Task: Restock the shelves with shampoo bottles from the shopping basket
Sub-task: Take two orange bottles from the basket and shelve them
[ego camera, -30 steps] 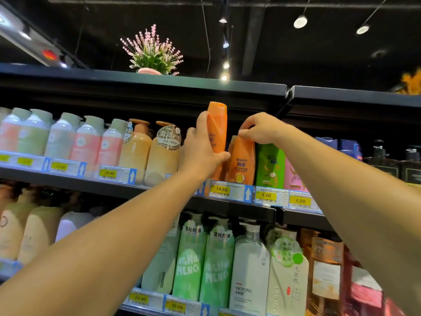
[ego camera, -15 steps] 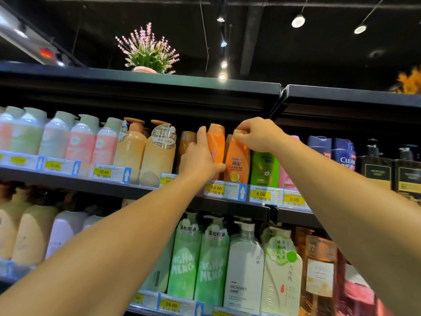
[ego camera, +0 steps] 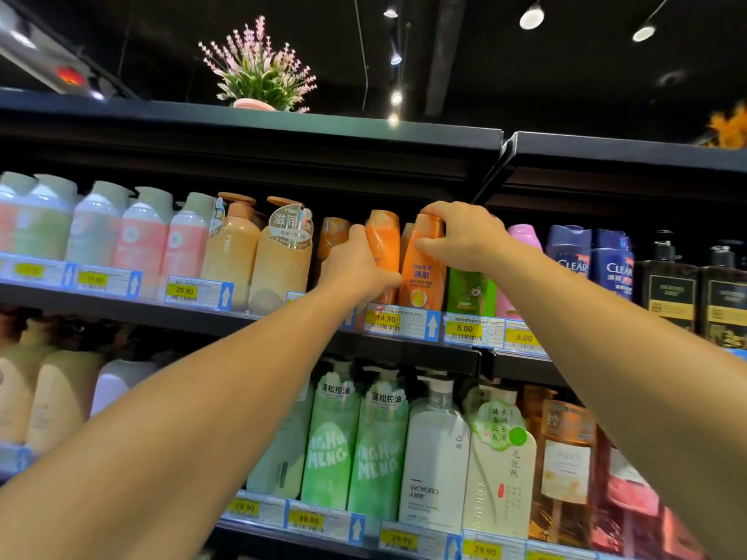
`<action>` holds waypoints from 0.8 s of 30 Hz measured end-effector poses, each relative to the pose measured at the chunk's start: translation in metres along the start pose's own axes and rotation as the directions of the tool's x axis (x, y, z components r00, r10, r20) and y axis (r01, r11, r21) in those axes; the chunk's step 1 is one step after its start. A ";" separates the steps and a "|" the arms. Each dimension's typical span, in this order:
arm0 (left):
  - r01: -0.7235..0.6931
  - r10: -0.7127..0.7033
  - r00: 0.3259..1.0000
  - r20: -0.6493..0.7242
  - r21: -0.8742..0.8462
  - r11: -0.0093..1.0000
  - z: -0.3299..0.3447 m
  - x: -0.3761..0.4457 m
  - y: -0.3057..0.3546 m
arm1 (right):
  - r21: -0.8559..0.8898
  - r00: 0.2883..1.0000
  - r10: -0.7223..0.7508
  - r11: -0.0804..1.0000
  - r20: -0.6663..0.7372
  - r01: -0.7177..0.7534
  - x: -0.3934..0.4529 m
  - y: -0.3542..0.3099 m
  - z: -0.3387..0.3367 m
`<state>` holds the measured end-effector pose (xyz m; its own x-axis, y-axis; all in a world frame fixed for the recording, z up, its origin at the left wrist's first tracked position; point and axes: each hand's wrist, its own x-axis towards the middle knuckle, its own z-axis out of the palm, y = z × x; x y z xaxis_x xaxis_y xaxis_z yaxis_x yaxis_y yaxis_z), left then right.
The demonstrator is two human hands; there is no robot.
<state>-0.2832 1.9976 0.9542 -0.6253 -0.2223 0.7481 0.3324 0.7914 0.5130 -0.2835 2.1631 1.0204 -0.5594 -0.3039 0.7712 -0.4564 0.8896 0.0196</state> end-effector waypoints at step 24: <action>-0.161 0.164 0.986 -0.015 0.108 0.981 -0.022 -0.024 -0.005 | -0.140 0.986 -0.110 0.986 -0.125 0.093 -0.028 -0.012 0.002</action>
<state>-0.2544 1.9859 0.9432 -0.5515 -0.0981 0.8284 0.3510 0.8736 0.3371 -0.2640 2.1605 0.9972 -0.4150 -0.3553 0.8376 -0.4050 0.8965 0.1796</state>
